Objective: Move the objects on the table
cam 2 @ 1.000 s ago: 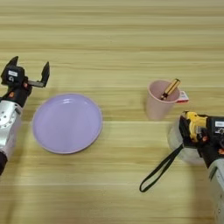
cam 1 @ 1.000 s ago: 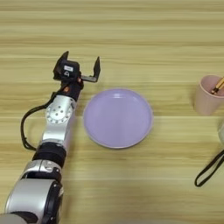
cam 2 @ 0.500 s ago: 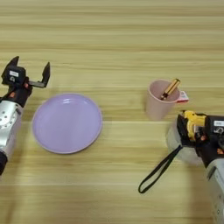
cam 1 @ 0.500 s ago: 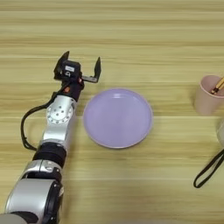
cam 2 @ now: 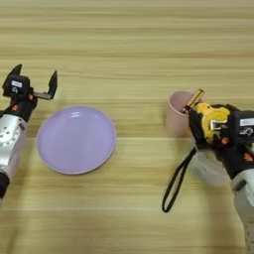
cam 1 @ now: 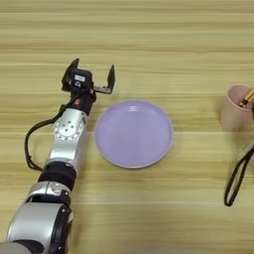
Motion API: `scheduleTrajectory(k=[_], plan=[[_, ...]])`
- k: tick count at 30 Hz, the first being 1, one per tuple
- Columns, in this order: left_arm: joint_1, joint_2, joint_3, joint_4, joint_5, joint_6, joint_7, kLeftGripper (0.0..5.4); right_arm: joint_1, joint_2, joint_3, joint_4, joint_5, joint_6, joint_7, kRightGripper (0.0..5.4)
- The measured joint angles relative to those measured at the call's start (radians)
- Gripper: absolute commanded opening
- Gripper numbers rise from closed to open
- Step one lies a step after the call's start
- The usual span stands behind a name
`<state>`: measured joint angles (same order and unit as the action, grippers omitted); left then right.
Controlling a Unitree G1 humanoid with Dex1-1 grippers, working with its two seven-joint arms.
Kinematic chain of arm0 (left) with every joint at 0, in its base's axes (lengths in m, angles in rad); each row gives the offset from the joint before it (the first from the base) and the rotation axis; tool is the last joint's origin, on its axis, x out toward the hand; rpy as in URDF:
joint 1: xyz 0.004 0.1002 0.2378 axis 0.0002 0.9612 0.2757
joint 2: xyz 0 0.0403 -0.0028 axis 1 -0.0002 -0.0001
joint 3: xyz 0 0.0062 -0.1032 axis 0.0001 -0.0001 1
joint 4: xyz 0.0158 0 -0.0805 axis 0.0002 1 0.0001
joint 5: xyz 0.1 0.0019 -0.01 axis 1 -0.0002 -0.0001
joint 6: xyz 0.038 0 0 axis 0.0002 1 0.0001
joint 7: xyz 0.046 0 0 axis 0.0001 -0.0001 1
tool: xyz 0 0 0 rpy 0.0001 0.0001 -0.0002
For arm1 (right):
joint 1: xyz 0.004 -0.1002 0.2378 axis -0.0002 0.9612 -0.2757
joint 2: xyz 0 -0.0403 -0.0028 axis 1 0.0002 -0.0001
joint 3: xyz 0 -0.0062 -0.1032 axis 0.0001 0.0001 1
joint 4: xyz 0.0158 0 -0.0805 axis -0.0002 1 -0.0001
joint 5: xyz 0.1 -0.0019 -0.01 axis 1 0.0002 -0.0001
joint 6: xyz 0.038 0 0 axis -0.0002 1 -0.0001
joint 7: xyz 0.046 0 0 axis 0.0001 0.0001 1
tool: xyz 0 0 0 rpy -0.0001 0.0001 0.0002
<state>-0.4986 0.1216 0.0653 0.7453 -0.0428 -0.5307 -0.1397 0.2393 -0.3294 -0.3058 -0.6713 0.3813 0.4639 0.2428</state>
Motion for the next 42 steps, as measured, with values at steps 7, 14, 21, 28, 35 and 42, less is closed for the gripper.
scheduleTrajectory(k=[7,14,21,28,35,42], plan=[[-0.001,-0.003,-0.001,0.001,0.0,-0.001,0.004,5.4,-0.011,-0.016,0.078,-0.148,0.199,0.149,0.045,4.18],[-0.005,-0.013,-0.002,0.001,0.001,-0.005,0.02,5.4,-0.203,-0.015,0.25,-0.137,0.208,0.25,0.001,4.18],[-0.008,-0.025,-0.01,-0.002,0.009,-0.008,0.032,5.4,-0.413,0.019,0.461,0.052,0.079,0.264,-0.015,4.18],[-0.008,-0.033,-0.015,-0.01,0.026,-0.008,0.049,5.4,-0.536,0.067,0.586,0.33,-0.078,0.166,0.022,4.18],[-0.008,-0.045,-0.006,-0.019,0.039,-0.005,0.113,5.4,-0.628,0.143,0.63,0.649,-0.174,0.03,0.086,4.18],[-0.008,-0.036,0.018,-0.022,0.043,0.003,0.179,5.4,-0.675,0.211,0.651,0.844,-0.205,-0.047,0.184,4.18]])
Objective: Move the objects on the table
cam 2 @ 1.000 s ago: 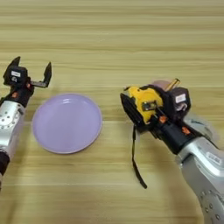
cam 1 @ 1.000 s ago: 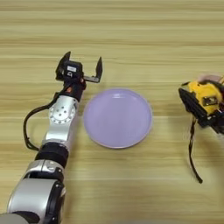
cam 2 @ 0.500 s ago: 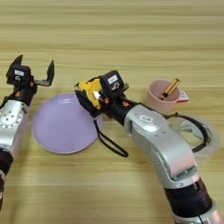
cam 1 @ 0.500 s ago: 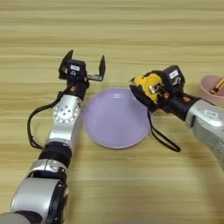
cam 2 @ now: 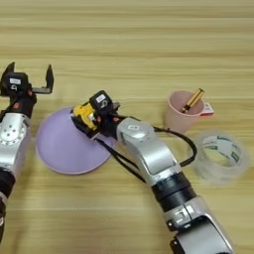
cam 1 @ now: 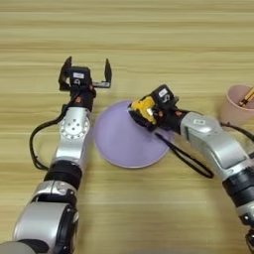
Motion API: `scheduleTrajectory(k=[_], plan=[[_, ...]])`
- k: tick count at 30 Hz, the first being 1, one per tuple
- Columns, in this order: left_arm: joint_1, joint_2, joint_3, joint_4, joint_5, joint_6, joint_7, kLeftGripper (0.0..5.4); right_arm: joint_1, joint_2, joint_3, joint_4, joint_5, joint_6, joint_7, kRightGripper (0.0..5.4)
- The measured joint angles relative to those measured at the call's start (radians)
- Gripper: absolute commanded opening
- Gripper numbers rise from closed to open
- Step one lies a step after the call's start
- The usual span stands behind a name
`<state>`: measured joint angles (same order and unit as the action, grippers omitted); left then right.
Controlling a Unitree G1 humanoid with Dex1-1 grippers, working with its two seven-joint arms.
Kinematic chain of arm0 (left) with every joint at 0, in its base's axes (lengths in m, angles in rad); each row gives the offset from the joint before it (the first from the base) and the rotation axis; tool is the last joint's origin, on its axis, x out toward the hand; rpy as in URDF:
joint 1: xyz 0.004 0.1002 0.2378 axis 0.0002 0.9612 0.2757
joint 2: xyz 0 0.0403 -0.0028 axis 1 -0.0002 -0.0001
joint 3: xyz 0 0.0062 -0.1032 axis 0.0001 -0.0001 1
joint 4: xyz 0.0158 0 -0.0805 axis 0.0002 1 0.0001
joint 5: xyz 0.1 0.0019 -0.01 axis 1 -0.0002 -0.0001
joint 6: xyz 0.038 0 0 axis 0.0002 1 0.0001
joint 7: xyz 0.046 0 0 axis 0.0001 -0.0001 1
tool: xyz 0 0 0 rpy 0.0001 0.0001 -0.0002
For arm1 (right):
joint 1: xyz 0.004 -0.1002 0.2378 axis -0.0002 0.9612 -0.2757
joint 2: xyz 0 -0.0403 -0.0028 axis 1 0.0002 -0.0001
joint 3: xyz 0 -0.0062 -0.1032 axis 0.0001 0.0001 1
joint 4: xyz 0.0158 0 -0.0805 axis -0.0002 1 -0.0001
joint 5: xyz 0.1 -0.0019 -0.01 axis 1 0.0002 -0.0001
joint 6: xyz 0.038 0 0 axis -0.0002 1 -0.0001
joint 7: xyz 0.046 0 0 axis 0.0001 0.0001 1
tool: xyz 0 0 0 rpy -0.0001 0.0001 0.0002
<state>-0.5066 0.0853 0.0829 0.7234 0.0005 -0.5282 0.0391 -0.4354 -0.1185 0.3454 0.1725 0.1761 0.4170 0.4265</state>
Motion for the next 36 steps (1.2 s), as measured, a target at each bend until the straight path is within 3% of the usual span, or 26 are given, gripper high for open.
scheduleTrajectory(k=[14,15,21,28,36], plan=[[0.0,-0.001,-0.01,0.0,0.003,0.001,0.009,5.4,-0.031,0.08,-0.007,0.185,-0.022,-0.034,0.096,4.18],[0.0,-0.001,-0.01,0.0,0.003,0.001,0.009,5.4,-0.033,0.081,-0.009,0.189,-0.023,-0.035,0.101,4.54],[0.0,-0.001,-0.01,0.0,0.003,0.001,0.01,5.4,-0.037,0.083,-0.017,0.192,-0.034,-0.057,0.128,5.17],[0.0,-0.001,-0.011,0.0,0.004,0.001,0.015,5.4,-0.033,0.075,-0.021,0.098,-0.067,-0.086,0.124,5.38],[0.0,-0.002,-0.013,0.0,0.012,0.002,0.017,5.4,0.022,0.01,-0.102,-0.207,-0.058,-0.033,0.081,5.38]])
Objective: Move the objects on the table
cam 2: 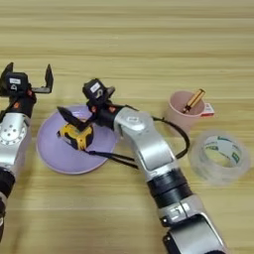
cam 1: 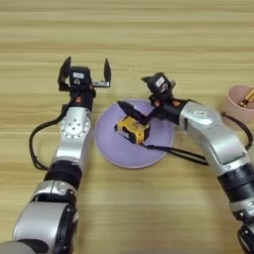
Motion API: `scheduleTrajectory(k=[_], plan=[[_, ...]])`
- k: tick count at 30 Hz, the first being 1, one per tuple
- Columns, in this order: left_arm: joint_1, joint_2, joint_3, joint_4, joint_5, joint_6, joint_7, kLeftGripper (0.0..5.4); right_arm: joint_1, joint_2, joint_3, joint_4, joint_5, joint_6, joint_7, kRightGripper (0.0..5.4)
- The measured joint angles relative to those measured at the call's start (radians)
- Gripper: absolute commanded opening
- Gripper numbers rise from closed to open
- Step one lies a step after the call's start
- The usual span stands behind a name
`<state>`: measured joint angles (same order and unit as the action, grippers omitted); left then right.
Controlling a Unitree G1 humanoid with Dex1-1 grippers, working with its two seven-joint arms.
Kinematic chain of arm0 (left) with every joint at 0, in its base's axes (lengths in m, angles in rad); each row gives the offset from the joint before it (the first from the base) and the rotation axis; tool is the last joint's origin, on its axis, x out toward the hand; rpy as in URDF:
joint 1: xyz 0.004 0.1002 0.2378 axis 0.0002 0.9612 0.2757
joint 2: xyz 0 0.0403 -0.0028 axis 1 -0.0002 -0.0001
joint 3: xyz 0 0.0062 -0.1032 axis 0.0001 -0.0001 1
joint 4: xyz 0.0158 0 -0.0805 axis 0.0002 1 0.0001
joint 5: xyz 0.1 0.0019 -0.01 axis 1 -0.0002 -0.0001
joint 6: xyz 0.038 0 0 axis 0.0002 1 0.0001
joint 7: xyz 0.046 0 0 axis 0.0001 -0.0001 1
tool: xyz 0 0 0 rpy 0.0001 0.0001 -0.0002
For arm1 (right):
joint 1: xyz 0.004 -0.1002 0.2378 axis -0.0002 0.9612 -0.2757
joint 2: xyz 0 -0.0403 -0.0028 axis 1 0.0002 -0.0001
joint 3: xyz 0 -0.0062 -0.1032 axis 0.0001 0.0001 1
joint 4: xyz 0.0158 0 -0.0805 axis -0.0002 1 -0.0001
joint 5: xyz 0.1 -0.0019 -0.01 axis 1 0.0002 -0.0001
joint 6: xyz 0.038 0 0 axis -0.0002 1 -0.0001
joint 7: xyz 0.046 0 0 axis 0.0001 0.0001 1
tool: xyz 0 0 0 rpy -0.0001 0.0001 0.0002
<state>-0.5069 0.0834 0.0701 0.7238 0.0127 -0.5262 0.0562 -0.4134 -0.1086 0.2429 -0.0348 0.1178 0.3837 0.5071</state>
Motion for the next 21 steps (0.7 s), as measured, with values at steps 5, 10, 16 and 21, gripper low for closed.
scheduleTrajectory(k=[5,10,16,21], plan=[[-0.001,-0.001,-0.001,0.001,0.009,0.0,0.0,5.4,0.074,-0.055,-0.078,-0.194,0.023,0.042,-0.028,5.38],[-0.001,-0.005,-0.004,0.001,0.018,0.0,0.001,5.4,0.151,-0.118,-0.168,-0.367,0.046,0.071,-0.05,5.38],[-0.003,-0.015,-0.005,0.001,0.022,0.001,0.004,5.4,0.263,-0.207,-0.369,-0.553,0.117,0.105,-0.064,5.38],[-0.004,-0.016,-0.005,0.002,0.023,0.002,0.009,5.4,0.379,-0.298,-0.612,-0.564,0.122,0.075,-0.085,5.38]])
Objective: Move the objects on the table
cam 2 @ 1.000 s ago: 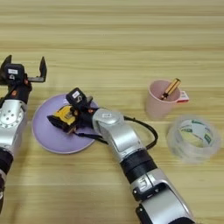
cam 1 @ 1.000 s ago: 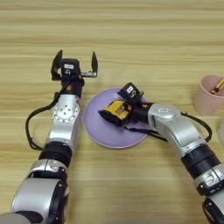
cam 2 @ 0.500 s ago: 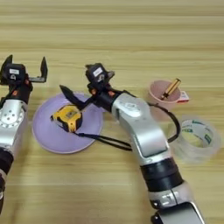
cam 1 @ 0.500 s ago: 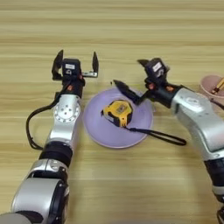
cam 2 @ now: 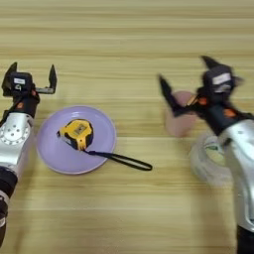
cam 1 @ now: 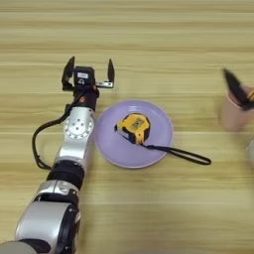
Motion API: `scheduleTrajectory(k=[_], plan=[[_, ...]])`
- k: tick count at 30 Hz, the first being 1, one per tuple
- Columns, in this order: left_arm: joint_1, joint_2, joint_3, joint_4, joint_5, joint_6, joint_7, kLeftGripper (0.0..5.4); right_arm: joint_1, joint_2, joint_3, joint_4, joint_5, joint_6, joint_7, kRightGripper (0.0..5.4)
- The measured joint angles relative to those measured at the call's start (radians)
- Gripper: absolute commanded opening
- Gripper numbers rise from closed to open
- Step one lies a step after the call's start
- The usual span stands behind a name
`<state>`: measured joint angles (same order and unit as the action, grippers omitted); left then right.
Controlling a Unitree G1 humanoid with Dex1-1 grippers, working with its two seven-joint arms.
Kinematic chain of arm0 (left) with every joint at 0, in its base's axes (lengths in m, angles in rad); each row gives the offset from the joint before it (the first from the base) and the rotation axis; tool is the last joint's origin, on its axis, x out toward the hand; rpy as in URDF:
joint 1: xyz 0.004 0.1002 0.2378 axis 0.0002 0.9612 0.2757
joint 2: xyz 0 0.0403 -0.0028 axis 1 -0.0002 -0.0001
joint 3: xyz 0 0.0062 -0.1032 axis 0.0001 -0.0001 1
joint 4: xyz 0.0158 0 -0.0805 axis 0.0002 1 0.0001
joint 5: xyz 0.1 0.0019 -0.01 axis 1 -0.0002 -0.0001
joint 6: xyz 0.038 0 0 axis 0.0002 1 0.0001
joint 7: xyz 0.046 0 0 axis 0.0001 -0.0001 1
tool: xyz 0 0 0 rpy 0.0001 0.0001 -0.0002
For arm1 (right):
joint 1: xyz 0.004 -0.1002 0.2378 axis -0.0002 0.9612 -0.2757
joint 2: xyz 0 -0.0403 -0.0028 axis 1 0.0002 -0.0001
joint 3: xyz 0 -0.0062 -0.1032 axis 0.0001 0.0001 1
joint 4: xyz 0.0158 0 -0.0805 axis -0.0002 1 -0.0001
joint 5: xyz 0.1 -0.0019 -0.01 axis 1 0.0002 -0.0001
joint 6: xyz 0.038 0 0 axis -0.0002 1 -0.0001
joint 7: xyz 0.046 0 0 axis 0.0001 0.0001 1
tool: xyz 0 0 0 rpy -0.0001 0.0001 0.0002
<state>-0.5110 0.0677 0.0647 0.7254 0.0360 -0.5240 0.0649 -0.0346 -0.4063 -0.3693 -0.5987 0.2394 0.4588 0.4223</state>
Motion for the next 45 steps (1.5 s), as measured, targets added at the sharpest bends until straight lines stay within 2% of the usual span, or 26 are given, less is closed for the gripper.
scheduleTrajectory(k=[3,9,13,18,21,23,25,26,31,34,35,38,45], plan=[[0.0,-0.001,0.0,0.0,0.0,0.0,0.0,5.4,0.03,-0.021,-0.094,0.024,0.021,-0.019,-0.002,5.38],[-0.002,0.0,0.0,0.005,0.0,0.0,0.001,5.4,0.088,-0.061,-0.211,0.152,0.011,-0.08,-0.023,5.38],[-0.006,0.0,0.001,0.013,0.0,0.0,0.001,5.4,0.094,-0.077,-0.232,0.252,-0.021,-0.145,-0.046,5.38],[-0.01,0.001,0.002,0.021,0.0,0.0,0.001,5.4,0.075,-0.102,-0.259,0.488,-0.064,-0.258,-0.108,5.38],[-0.011,0.002,0.004,0.024,0.0,-0.001,0.0,5.4,0.036,-0.102,-0.262,0.651,-0.069,-0.378,-0.131,5.38],[-0.012,0.003,0.007,0.026,-0.001,-0.002,0.0,5.4,0.006,-0.099,-0.258,0.771,-0.062,-0.484,-0.128,5.38],[-0.013,0.003,0.008,0.029,-0.001,-0.002,-0.001,5.4,-0.016,-0.099,-0.252,0.85,-0.056,-0.548,-0.122,5.38],[-0.014,0.004,0.008,0.031,-0.001,-0.002,-0.001,5.4,-0.038,-0.098,-0.243,0.932,-0.055,-0.599,-0.112,5.38],[-0.015,0.004,0.009,0.033,-0.001,-0.004,-0.003,5.4,-0.084,-0.101,-0.192,1.122,-0.054,-0.718,-0.074,5.38],[-0.015,0.004,0.009,0.034,-0.001,-0.006,-0.004,5.4,-0.114,-0.109,-0.165,1.218,-0.059,-0.747,-0.064,5.38],[-0.015,0.005,0.009,0.034,-0.001,-0.006,-0.004,5.4,-0.134,-0.127,-0.149,1.265,-0.064,-0.774,-0.062,5.38],[-0.016,0.005,0.01,0.035,-0.001,-0.006,-0.005,5.4,-0.157,-0.159,-0.117,1.351,-0.094,-0.768,-0.066,5.38],[-0.016,0.006,0.01,0.043,-0.002,-0.006,-0.007,5.4,-0.156,-0.195,-0.081,1.379,-0.118,-0.752,-0.087,5.38]])
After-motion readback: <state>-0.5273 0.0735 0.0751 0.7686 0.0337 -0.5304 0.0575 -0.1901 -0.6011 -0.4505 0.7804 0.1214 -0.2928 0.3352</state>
